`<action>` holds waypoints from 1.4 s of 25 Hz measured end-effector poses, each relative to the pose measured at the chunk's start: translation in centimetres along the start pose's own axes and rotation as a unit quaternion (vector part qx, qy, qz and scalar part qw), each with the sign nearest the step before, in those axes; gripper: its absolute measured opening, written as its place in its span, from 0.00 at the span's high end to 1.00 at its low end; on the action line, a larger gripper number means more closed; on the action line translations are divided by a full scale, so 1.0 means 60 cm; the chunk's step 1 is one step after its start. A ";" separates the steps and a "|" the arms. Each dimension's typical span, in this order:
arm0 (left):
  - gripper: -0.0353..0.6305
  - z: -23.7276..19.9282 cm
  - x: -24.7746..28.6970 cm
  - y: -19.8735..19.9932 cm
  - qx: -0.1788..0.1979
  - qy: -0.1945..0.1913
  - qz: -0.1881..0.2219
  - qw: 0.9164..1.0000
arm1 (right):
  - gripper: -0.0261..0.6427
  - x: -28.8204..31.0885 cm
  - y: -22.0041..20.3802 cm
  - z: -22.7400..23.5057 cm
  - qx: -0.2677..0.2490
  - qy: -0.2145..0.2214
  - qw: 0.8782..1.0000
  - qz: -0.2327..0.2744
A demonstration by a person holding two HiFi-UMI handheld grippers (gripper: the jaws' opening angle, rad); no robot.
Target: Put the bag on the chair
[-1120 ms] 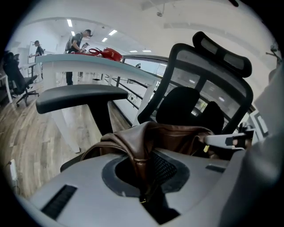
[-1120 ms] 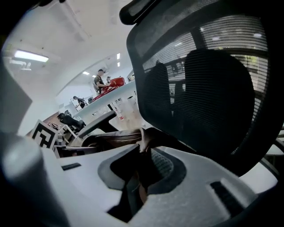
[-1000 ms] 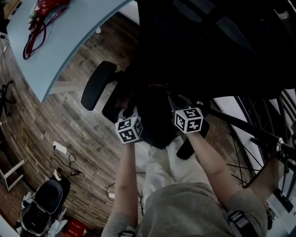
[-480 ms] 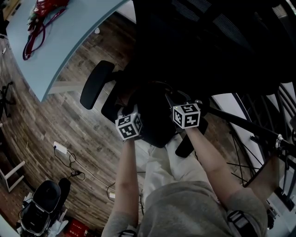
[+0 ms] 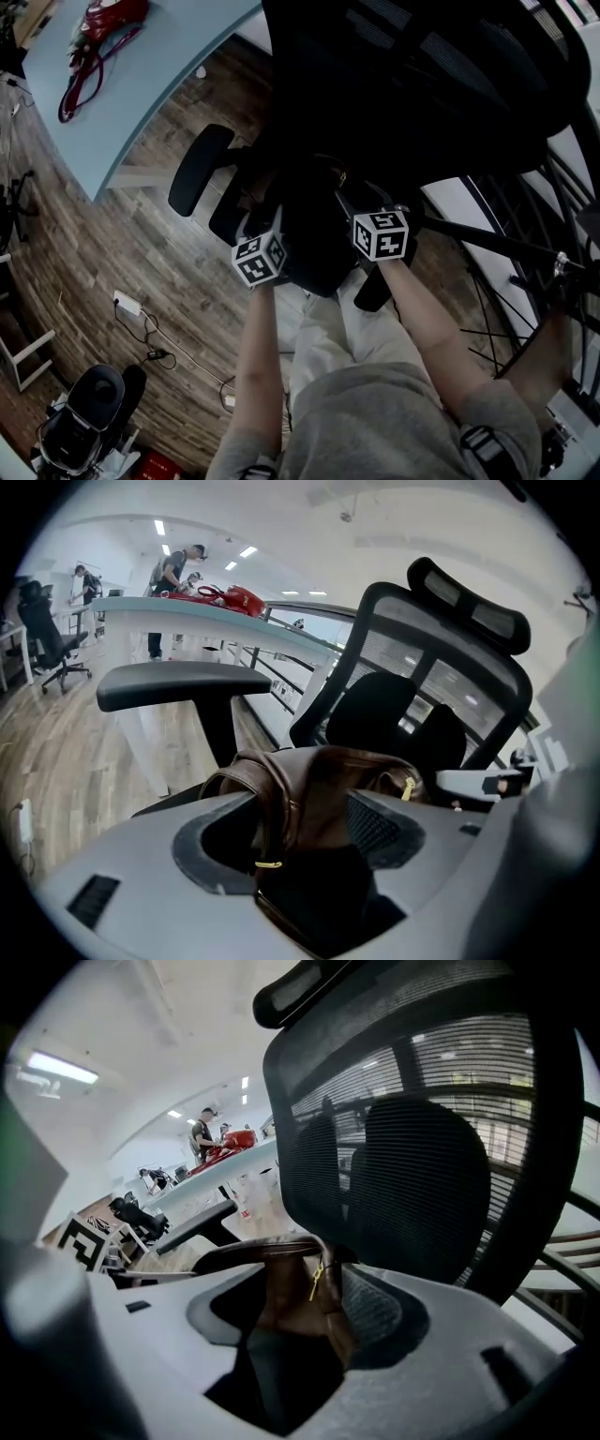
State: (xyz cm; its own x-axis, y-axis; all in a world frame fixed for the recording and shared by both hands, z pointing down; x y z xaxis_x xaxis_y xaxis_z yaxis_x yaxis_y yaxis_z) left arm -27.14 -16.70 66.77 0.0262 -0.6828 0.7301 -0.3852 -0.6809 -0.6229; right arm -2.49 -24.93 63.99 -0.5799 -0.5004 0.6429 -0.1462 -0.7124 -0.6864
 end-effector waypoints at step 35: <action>0.93 0.104 -0.409 0.006 0.001 -0.087 0.129 0.988 | 0.94 -0.392 0.001 -0.192 -0.023 0.030 0.989 0.140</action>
State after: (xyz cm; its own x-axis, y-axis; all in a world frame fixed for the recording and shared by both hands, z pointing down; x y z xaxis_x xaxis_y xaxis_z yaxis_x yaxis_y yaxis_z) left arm -22.15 -1.84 46.86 0.0853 -0.8689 0.4876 -0.3983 -0.4783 -0.7827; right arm 1.92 -7.51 44.90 -0.6496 -0.6435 0.4049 -0.0080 -0.5267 -0.8500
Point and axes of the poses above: the fingertips, and each gripper's own axes: x forward along the fingers, z to its right, y out of its top, the point moved 10 cm from there along -x, backward along the fingers, and after that the axes turned 5 degrees about y, right-handed, at the moved point
